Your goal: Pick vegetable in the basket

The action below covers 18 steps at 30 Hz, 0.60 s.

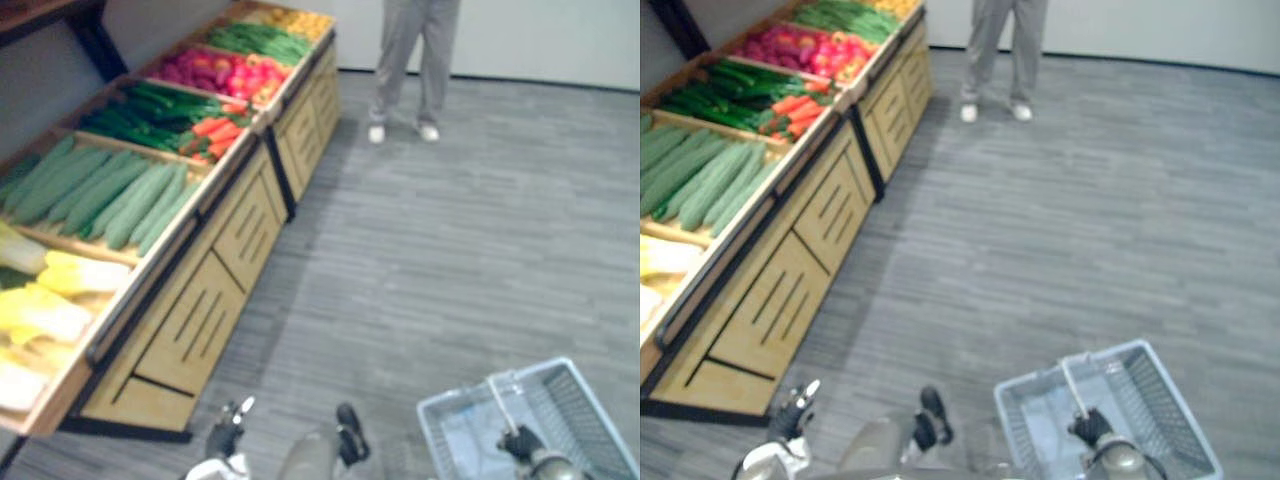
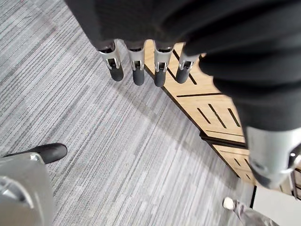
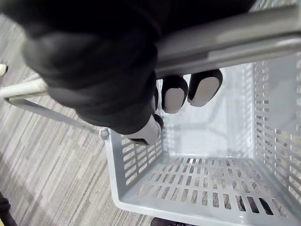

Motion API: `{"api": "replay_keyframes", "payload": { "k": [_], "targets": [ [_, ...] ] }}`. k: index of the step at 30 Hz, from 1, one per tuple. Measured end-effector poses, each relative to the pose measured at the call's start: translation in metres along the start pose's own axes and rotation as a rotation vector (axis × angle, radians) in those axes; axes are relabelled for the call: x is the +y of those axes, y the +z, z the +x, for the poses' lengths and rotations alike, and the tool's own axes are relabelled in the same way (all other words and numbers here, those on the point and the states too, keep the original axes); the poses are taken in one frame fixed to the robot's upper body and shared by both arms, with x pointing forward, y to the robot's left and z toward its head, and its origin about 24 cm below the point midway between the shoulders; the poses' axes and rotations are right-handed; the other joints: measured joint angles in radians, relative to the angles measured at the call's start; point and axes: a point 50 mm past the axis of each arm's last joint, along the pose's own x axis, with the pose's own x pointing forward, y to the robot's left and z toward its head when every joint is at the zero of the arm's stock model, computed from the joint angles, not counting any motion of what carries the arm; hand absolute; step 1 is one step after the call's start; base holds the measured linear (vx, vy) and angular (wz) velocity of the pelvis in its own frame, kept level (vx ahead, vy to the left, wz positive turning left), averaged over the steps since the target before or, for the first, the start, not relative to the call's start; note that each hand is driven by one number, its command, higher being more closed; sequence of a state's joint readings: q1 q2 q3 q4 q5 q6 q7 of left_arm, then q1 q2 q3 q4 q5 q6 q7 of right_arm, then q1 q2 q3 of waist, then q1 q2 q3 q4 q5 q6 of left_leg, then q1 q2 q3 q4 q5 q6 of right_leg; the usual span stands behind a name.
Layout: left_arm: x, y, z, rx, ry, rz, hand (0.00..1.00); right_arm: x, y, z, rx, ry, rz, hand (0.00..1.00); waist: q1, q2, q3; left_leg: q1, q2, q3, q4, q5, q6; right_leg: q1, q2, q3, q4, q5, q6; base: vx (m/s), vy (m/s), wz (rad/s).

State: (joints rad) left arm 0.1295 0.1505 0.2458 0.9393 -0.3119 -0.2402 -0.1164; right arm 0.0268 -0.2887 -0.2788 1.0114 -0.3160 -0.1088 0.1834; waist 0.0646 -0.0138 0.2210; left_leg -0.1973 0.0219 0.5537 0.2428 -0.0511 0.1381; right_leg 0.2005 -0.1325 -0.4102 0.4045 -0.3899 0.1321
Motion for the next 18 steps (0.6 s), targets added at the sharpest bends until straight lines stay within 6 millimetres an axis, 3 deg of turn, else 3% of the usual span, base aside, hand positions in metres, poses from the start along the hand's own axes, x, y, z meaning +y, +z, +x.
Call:
{"api": "replay_keyframes", "payload": {
  "k": [1,2,3,5,6,7,9,11,12,13,14,15,16,18],
  "targets": [
    [-0.001,-0.007,-0.001,0.032,0.004,-0.006,0.00,-0.004,0.003,0.002,0.001,-0.015,0.009,1.00,-0.006,-0.004,0.002,0.023,-0.023,-0.040,-0.015,-0.020,0.021,-0.153,-0.086,0.019,0.348,0.085,0.022,0.53,0.096,0.71],
    [0.000,-0.007,-0.001,0.037,0.006,0.000,0.00,-0.003,0.003,0.002,0.002,-0.012,0.011,1.00,-0.010,-0.009,0.006,0.041,-0.030,-0.062,-0.020,-0.021,0.014,-0.211,-0.114,0.031,0.467,0.088,0.026,0.47,0.109,1.06],
    [0.005,-0.008,-0.002,0.046,0.025,0.008,0.00,0.000,-0.001,0.002,0.014,-0.003,0.029,1.00,-0.013,-0.013,0.014,0.092,-0.037,-0.113,-0.032,-0.029,0.008,-0.253,-0.137,0.032,0.528,0.068,-0.009,0.51,0.057,1.37],
    [0.012,-0.004,-0.001,0.033,0.049,0.006,0.00,0.004,-0.011,-0.001,0.030,0.004,0.039,1.00,-0.023,0.010,0.034,0.189,-0.030,-0.236,-0.073,-0.033,0.001,-0.250,-0.095,0.049,0.380,0.061,-0.021,0.50,-0.022,1.60],
    [0.013,0.004,0.002,0.008,0.051,-0.003,0.00,0.004,-0.013,-0.002,0.025,-0.002,0.044,1.00,-0.039,0.015,0.036,0.221,-0.024,-0.317,-0.088,-0.033,-0.008,-0.252,-0.048,0.100,0.264,0.063,-0.016,0.49,-0.174,2.45],
    [0.010,0.019,0.009,-0.033,0.028,0.003,0.00,0.007,-0.024,-0.007,0.029,-0.021,0.065,1.00,-0.061,0.012,0.034,0.245,-0.029,-0.447,-0.100,-0.042,-0.028,-0.286,0.005,0.230,0.123,0.071,-0.003,0.40,-0.159,2.58],
    [0.003,0.031,0.015,-0.061,-0.002,0.001,0.00,0.011,-0.033,-0.013,0.026,-0.046,0.095,1.00,-0.060,-0.003,0.032,0.255,-0.051,-0.575,-0.087,-0.069,-0.064,-0.341,0.016,0.367,0.039,0.101,0.031,0.36,-0.292,2.35],
    [0.007,0.029,0.012,-0.075,0.027,-0.035,0.00,0.018,-0.031,-0.013,0.003,-0.045,0.102,1.00,-0.054,-0.019,0.028,0.270,-0.072,-0.649,-0.033,-0.116,-0.088,-0.364,0.006,0.386,0.013,0.137,0.018,0.35,-0.343,1.59],
    [0.010,0.028,0.009,-0.083,0.041,-0.039,0.00,0.023,-0.028,-0.013,-0.011,-0.037,0.113,1.00,-0.044,-0.036,0.019,0.260,-0.085,-0.615,0.011,-0.138,-0.105,-0.349,-0.008,0.373,-0.035,0.192,-0.010,0.29,-0.278,1.64],
    [0.012,0.029,0.008,-0.092,0.048,-0.039,0.00,0.024,-0.028,-0.016,-0.027,-0.043,0.128,1.00,-0.051,-0.059,0.020,0.237,-0.066,-0.411,0.069,-0.191,-0.106,-0.297,-0.050,0.316,-0.088,0.316,0.003,0.30,-0.310,1.71],
    [0.005,0.027,0.008,-0.088,0.033,-0.064,0.00,0.015,-0.025,-0.014,-0.022,-0.066,0.149,1.00,-0.028,-0.010,0.026,0.233,0.014,-0.341,0.123,-0.222,-0.148,-0.276,-0.038,0.243,-0.077,0.309,-0.035,0.30,-0.343,1.54],
    [0.008,0.023,0.006,-0.074,0.037,-0.070,0.00,0.008,-0.019,-0.013,-0.043,-0.081,0.151,1.00,-0.029,-0.004,0.027,0.219,0.054,-0.282,0.146,-0.228,-0.156,-0.252,-0.037,0.206,-0.101,0.296,-0.037,0.24,-0.332,1.63],
    [0.008,0.021,0.006,-0.060,0.029,-0.071,0.00,-0.008,-0.009,-0.012,-0.073,-0.105,0.139,1.00,-0.055,0.032,0.031,0.211,0.137,-0.135,0.157,-0.225,-0.166,-0.171,-0.037,0.106,-0.150,0.289,-0.035,0.14,-0.270,1.61],
    [0.011,0.018,0.004,-0.054,0.033,-0.069,0.00,-0.020,-0.005,-0.012,-0.079,-0.111,0.115,1.00,-0.055,0.041,0.029,0.236,0.161,-0.062,0.107,-0.169,-0.173,-0.122,-0.046,0.051,-0.171,0.277,-0.031,0.06,-0.169,1.29]
  ]
}}
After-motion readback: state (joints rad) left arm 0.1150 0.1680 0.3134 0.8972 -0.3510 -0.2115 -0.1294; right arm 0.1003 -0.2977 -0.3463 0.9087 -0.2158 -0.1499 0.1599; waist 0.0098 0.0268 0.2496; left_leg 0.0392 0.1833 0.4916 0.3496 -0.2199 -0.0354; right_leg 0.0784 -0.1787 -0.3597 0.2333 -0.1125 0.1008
